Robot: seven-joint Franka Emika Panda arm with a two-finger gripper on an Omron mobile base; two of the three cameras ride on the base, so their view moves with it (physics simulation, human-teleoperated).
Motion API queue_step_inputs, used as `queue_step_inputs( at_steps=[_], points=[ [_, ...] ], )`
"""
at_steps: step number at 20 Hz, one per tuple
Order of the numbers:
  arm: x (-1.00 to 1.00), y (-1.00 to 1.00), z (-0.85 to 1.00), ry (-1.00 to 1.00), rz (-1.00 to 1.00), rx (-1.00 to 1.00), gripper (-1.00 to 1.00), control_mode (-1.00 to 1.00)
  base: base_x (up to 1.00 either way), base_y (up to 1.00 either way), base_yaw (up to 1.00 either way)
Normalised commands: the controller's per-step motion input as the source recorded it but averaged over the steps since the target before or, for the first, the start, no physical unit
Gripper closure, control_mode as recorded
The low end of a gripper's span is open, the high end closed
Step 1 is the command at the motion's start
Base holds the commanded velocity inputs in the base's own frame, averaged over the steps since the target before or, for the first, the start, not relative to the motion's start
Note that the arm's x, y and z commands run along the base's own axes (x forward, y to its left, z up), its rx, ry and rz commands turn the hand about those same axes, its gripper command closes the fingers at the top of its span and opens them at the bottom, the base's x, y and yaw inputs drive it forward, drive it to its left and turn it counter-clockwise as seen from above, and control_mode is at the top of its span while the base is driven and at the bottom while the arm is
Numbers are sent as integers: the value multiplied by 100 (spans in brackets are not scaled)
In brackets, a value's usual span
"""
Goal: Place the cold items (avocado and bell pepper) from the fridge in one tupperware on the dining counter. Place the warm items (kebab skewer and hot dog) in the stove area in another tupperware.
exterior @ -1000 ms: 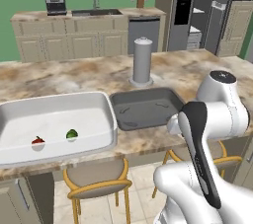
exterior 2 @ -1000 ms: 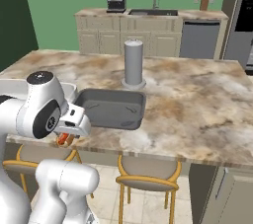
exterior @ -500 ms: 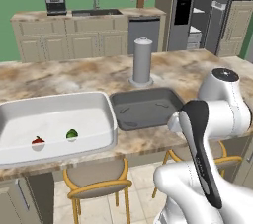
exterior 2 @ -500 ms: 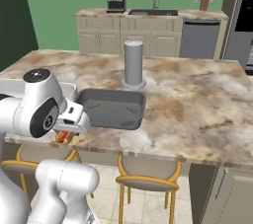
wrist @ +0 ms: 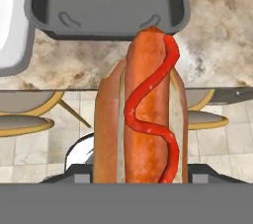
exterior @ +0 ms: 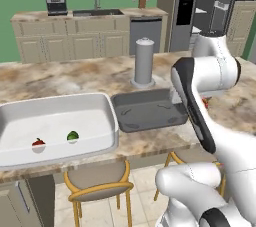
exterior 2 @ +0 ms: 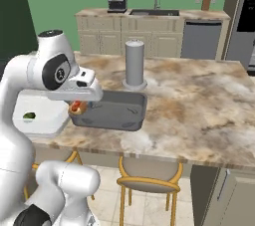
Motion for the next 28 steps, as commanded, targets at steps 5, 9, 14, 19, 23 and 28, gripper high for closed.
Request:
queue_step_inputs(
  at_steps=[5,9,14,19,23,28],
  points=[
    [100,-69,-5,22,0,28,100,-100,0,0,0],
    [100,-10,-24,27,0,7,100,-100,0,0,0],
    [100,0,-60,3,0,-4,100,-100,0,0,0],
    [100,0,-82,0,0,-4,100,-100,0,0,0],
    [97,0,-82,-1,0,-9,100,-100,0,0,0],
    [81,0,-60,0,0,-3,100,-100,0,0,0]
  ],
)
